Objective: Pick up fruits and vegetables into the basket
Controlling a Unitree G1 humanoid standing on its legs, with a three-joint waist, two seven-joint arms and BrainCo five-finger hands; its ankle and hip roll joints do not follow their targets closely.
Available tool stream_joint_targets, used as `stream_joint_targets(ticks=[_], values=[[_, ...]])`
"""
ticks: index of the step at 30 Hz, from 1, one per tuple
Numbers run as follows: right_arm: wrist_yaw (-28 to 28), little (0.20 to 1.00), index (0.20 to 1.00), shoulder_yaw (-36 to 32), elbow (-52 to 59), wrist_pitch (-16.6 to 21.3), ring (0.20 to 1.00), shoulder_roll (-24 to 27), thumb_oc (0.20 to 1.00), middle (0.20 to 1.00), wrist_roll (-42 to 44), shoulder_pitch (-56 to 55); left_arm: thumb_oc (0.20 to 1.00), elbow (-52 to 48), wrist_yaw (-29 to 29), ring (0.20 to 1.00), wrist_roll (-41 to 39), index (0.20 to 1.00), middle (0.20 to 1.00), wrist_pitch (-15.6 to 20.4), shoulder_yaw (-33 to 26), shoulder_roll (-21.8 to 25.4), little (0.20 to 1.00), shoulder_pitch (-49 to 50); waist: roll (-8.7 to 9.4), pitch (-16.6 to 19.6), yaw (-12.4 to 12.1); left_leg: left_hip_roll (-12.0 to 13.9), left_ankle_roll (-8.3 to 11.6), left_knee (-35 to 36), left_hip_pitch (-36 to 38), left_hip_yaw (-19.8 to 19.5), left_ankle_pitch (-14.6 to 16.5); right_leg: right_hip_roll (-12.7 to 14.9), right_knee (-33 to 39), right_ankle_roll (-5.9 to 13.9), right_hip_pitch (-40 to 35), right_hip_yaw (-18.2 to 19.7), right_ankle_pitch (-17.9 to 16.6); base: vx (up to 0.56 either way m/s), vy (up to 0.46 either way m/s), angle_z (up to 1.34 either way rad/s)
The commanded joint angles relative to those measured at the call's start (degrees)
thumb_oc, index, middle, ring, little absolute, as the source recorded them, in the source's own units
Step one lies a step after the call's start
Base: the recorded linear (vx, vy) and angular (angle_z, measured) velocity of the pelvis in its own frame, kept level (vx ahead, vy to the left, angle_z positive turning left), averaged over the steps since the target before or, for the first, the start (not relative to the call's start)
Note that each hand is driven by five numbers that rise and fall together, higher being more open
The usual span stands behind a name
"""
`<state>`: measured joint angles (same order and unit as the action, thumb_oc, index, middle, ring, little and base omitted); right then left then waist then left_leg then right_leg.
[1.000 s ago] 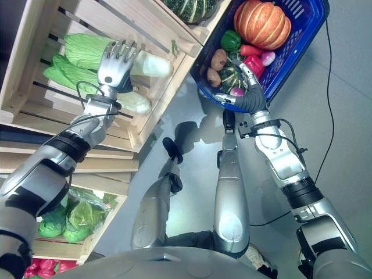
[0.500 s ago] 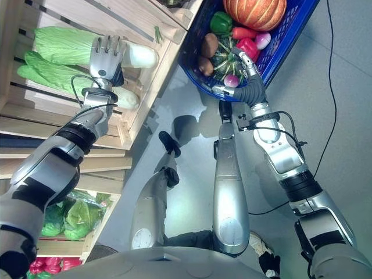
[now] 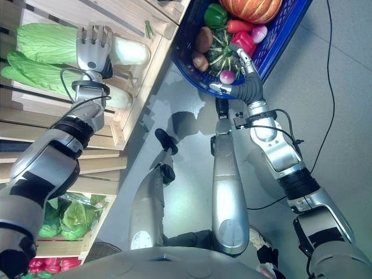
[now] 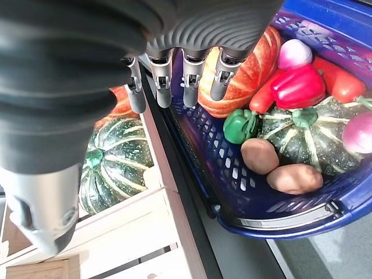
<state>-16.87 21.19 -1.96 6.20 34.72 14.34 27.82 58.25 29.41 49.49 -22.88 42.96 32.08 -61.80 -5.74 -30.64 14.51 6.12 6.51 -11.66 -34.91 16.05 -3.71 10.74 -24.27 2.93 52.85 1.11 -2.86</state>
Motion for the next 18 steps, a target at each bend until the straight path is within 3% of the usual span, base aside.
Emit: stream_joint_targets(ticks=[1,10,11,12,18], values=[[-1.21,1.0,1.0,0.76,1.73,3.95,1.0,-1.12,1.0,1.0,-0.13,0.08,1.0,4.27,0.63,1.0,-0.15,1.0,1.0,-3.38,-2.57,2.17,1.0,-0.94,1.01,0.85,2.45,2.6,1.39,-11.12,-9.21,-2.86,-0.31,-1.86,-3.74,1.54,0.14,1.05,1.5,0.03,-0.005,0.03],[-1.96,1.0,1.0,1.66,-0.06,4.95,1.0,-1.87,1.0,1.0,0.89,1.22,1.0,6.72,-3.21,1.0,-1.26,1.0,1.0,-6.2,-2.1,1.84,1.0,-3.35,1.65,0.85,2.56,2.95,1.36,-12.17,-10.6,-3.2,0.02,-1.99,-3.94,1.4,1.13,1.08,1.39,0.0,-0.002,0.0],[-2.15,1.0,1.0,1.86,-0.08,4.93,1.0,-2.01,1.0,1.0,1.14,1.48,0.523,7.13,-4.18,0.523,-1.25,0.523,0.523,-6.57,-1.97,1.72,0.523,-3.7,1.77,0.85,2.59,3.01,1.35,-12.26,-10.8,-3.22,0.04,-2.11,-4.05,1.36,1.37,1.13,1.38,0.0,0.0,0.0],[-2.08,1.0,1.0,1.9,-0.18,5.09,1.0,-2.03,1.0,1.0,1.42,1.57,0.2,7.38,-4.8,0.2,-1.38,0.2,0.2,-6.57,-1.94,1.74,0.2,-3.85,1.86,0.85,2.61,3.07,1.34,-12.43,-10.97,-3.23,0.1,-2.16,-4.15,1.32,1.52,1.16,1.39,0.0,0.0,0.0],[-1.74,1.0,1.0,1.64,0.24,5.97,1.0,-2.37,1.0,1.0,2.03,1.74,0.2,7.44,-6.13,0.2,-1.01,0.2,0.2,-6.36,-1.5,1.49,0.2,-3.68,2.17,0.85,2.41,3.04,1.29,-12.77,-11.05,-3.56,0.42,-2.19,-4.25,1.29,1.36,1.0,1.55,0.0,0.0,0.0]])
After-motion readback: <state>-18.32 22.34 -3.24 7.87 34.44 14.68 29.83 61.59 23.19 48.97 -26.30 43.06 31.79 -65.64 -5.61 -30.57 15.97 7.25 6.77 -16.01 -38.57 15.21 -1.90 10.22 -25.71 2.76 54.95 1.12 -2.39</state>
